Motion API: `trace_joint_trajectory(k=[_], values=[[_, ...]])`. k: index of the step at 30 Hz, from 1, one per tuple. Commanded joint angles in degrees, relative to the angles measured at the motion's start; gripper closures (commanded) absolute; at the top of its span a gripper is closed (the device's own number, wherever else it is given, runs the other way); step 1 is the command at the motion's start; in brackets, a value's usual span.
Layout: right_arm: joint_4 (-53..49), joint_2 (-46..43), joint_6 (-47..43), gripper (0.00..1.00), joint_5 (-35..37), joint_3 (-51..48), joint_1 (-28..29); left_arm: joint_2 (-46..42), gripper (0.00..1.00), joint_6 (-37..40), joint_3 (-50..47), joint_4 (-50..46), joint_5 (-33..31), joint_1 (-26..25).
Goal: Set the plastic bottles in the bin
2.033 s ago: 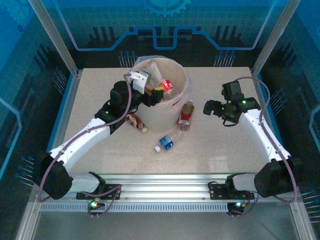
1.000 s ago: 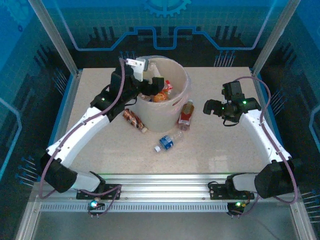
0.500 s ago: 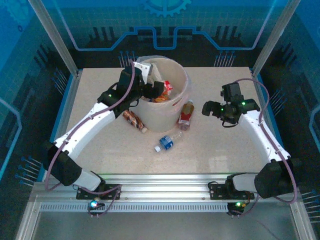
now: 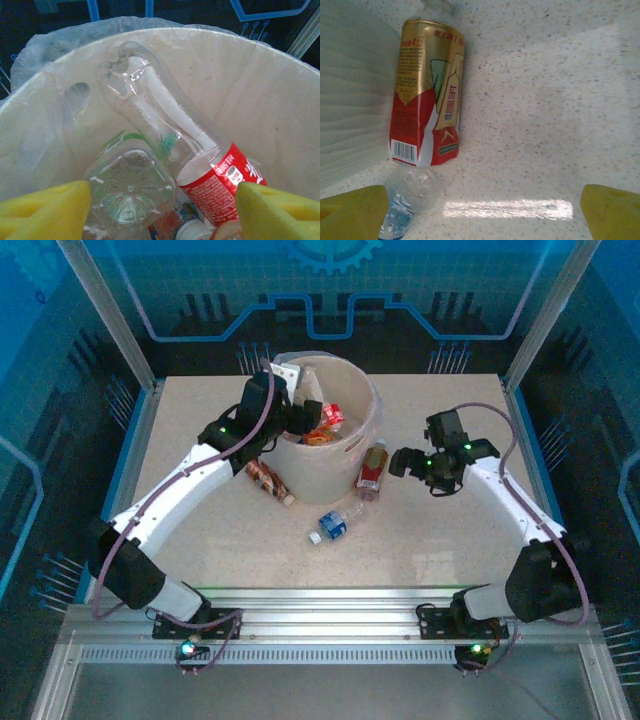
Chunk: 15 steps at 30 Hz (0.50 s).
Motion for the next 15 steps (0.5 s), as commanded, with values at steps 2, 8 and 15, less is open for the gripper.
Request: trace_joint_trajectory(k=[2,8,15], values=[[4.7,3.8,2.4,0.0,-2.8,-0.6,1.7,0.1,0.2,1.4,0.0,-4.6,-0.9,-0.5],[6.9,9.0,2.7,0.0,-4.0,1.3,2.1,-4.5,0.09,-0.1,0.0,-1.2,-0.3,-0.5],[7.9,14.9,3.0,0.0,-4.7,5.8,2.3,-12.1,0.04,-3.3,-2.9,6.0,0.0,-0.5]])
